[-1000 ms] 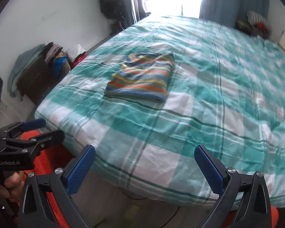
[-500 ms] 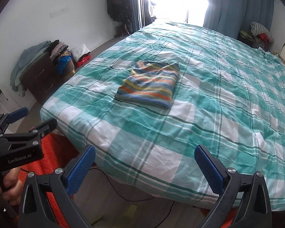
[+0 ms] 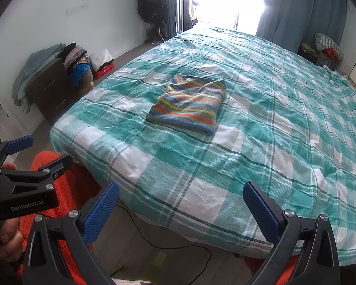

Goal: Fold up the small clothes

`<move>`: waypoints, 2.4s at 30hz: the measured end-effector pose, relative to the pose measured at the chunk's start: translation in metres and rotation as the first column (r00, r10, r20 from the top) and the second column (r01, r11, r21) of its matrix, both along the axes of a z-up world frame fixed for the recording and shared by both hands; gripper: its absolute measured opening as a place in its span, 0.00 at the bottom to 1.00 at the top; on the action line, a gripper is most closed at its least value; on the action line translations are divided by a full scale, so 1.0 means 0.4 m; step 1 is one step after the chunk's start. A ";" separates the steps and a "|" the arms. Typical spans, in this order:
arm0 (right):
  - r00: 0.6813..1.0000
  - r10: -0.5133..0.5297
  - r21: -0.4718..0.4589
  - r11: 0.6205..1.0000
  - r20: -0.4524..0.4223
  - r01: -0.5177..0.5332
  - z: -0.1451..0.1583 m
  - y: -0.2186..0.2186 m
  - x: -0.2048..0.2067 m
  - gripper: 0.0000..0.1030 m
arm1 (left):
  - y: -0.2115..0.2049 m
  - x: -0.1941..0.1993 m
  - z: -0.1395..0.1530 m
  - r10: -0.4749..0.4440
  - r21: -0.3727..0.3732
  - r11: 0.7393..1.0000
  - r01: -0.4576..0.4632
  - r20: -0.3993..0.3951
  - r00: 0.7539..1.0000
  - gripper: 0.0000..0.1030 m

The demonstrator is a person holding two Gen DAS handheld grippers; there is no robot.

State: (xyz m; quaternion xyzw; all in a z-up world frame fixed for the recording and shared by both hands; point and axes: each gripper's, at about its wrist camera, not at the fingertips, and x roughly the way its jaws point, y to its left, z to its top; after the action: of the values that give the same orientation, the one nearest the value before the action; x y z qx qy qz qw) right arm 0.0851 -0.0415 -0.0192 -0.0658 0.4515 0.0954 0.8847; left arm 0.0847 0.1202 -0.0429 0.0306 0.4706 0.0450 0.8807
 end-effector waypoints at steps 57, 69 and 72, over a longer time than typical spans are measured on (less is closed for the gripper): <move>1.000 -0.025 -0.044 0.999 0.012 0.025 0.048 -0.004 -0.016 1.00 | -0.006 -0.002 0.031 -0.011 0.022 1.000 0.011 0.000 1.000 0.98; 1.000 -0.027 -0.047 0.999 0.013 0.028 0.048 -0.008 -0.015 1.00 | -0.006 0.000 0.032 -0.012 0.024 1.000 0.012 -0.001 1.000 0.98; 0.999 -0.031 -0.047 0.998 0.011 0.031 0.049 -0.011 -0.014 1.00 | -0.001 -0.003 0.035 -0.017 0.003 1.000 0.017 -0.004 1.000 0.98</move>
State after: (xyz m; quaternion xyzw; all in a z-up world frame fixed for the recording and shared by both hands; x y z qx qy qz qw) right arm 0.0793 -0.0457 0.0003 -0.0803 0.4500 0.0706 0.8866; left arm 0.0835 0.1198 -0.0290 0.0359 0.4720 0.0379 0.8801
